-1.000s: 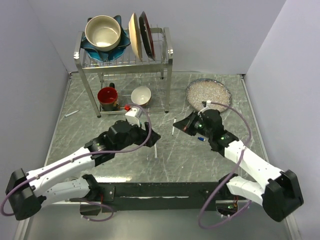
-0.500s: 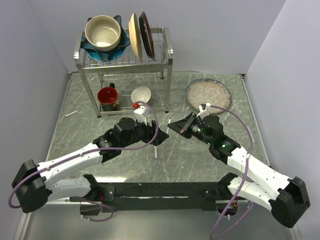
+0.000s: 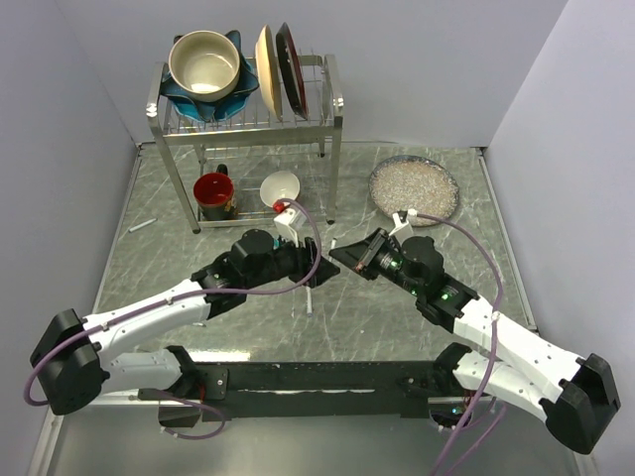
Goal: Insert the pens into the pen caps
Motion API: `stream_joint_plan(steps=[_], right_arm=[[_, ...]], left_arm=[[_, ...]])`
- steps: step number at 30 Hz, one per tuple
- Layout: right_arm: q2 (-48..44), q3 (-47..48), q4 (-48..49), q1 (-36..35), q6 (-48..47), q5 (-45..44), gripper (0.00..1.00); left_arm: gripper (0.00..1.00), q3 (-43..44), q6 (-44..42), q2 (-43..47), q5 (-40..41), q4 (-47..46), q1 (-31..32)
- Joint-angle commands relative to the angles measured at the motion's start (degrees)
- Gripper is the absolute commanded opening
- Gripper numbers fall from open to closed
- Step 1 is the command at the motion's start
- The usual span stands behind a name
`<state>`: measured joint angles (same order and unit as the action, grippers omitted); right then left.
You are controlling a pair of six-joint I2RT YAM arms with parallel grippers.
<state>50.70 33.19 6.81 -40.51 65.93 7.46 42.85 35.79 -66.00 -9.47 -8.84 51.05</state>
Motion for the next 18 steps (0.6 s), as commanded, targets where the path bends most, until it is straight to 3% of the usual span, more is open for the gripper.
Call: stream_joint_plan(steps=[1, 2, 3, 6, 11, 14, 18], right_arm=[[-1.21, -0.76, 2.15, -1.50, -0.80, -2.02, 0.00], [-1.39, -1.19, 2.94, -1.59, -0.89, -1.75, 0.00], [-1.30, -1.28, 3.38, -1.59, -0.98, -1.49, 0.00], [-0.86, -0.41, 4.88, -1.76, -4.83, 2.19, 0.06], [-0.16, 8.09, -6.44, -1.76, -28.01, 9.32, 0.46], [-1.56, 12.06, -14.86, -1.68, -39.72, 6.62, 0.55], [-4.29, 13.66, -16.22, -2.11, -51.93, 3.69, 0.56]], left_arm=[[0.45, 2.94, 0.60, -0.80, -3.53, -3.64, 0.19], [0.39, 3.03, 0.42, -0.89, -3.79, -3.55, 0.19], [0.23, 3.20, 0.33, -0.97, -4.06, -3.29, 0.19], [0.01, 3.20, -0.46, -0.36, -5.38, -1.97, 0.19], [0.01, 3.47, -2.12, 4.11, -8.36, 6.35, 0.19], [0.01, 3.73, -2.74, 7.28, -8.81, 11.54, 0.19], [0.01, 4.08, -2.57, 10.71, -8.54, 18.32, 0.19]])
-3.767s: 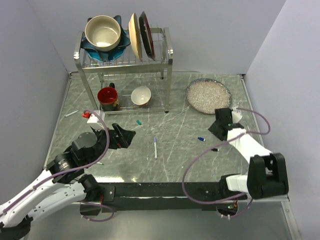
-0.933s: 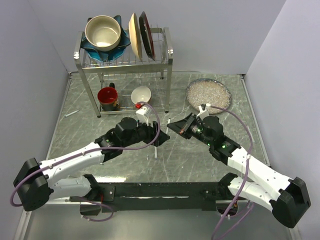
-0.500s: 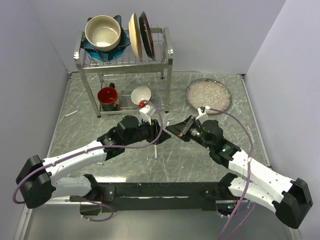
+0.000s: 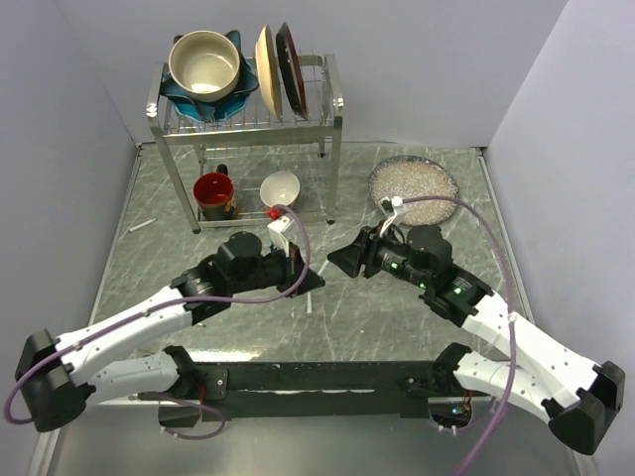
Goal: Insert the pens into the pen caps
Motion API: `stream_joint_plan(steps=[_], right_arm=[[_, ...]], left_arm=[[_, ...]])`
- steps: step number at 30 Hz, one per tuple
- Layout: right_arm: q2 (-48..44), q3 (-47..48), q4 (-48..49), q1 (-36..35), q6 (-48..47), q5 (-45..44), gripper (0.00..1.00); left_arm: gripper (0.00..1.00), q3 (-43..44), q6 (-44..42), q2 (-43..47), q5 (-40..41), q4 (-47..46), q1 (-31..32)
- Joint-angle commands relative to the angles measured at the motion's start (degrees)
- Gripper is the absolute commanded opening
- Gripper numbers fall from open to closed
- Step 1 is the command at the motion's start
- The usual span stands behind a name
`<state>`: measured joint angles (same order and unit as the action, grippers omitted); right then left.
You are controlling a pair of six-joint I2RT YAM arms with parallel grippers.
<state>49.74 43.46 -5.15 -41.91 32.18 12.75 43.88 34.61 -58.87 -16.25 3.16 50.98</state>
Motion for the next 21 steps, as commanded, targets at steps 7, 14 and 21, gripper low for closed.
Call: stream_joint_plan(steps=[7, 14, 21], right_arm=[[-11.67, -3.12, 1.55, -12.02, -59.89, -6.42, 0.53], [-9.84, -4.09, 2.33, -22.14, -79.81, -13.80, 0.53], [-6.06, -5.05, 3.92, -28.39, -91.33, -19.51, 0.50]], left_arm=[[0.01, 6.13, 0.72, 6.49, -2.12, 15.46, 0.17], [0.01, 10.00, 1.86, 3.77, -5.01, 19.87, 0.17], [0.01, 9.03, 2.74, 3.06, -9.67, 18.55, 0.26]])
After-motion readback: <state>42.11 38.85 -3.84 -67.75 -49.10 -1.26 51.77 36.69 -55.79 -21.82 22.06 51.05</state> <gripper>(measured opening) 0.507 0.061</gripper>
